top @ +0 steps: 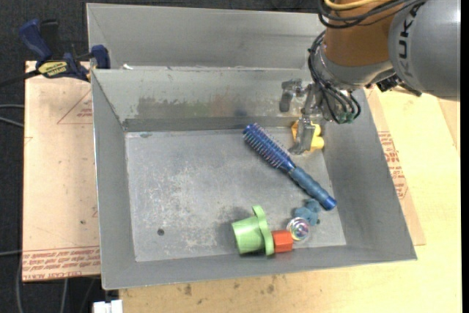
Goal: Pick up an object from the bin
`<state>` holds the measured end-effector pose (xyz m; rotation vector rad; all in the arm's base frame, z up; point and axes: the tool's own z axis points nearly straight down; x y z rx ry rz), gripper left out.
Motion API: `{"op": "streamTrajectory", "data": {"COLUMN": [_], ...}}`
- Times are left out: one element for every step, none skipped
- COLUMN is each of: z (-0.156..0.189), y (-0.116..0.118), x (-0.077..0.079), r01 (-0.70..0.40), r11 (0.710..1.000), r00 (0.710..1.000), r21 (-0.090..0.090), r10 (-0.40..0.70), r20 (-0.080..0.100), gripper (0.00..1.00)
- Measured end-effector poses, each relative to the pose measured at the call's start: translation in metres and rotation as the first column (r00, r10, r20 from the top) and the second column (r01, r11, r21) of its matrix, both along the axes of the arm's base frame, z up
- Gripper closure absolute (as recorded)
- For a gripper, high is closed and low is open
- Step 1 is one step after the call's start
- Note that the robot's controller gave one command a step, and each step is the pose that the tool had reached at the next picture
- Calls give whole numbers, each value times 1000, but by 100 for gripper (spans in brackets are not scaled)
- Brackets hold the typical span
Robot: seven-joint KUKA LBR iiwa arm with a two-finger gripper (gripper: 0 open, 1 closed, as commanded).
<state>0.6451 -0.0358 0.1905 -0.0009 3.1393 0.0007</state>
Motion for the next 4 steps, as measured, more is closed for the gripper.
{"op": "streamTrajectory", "data": {"z": [-112,-118,-69,-123], "y": [-89,-89,-103,-56], "x": [-25,-96,-97,-138], "r01": [147,198,78,17], "r11": [989,980,997,1000], "r00": [989,980,997,1000], "r21": [0,2,-1,2], "r10": [-147,-198,-78,-17], "r20": [-1,2,4,-8], "gripper": [0,0,0,0]}}
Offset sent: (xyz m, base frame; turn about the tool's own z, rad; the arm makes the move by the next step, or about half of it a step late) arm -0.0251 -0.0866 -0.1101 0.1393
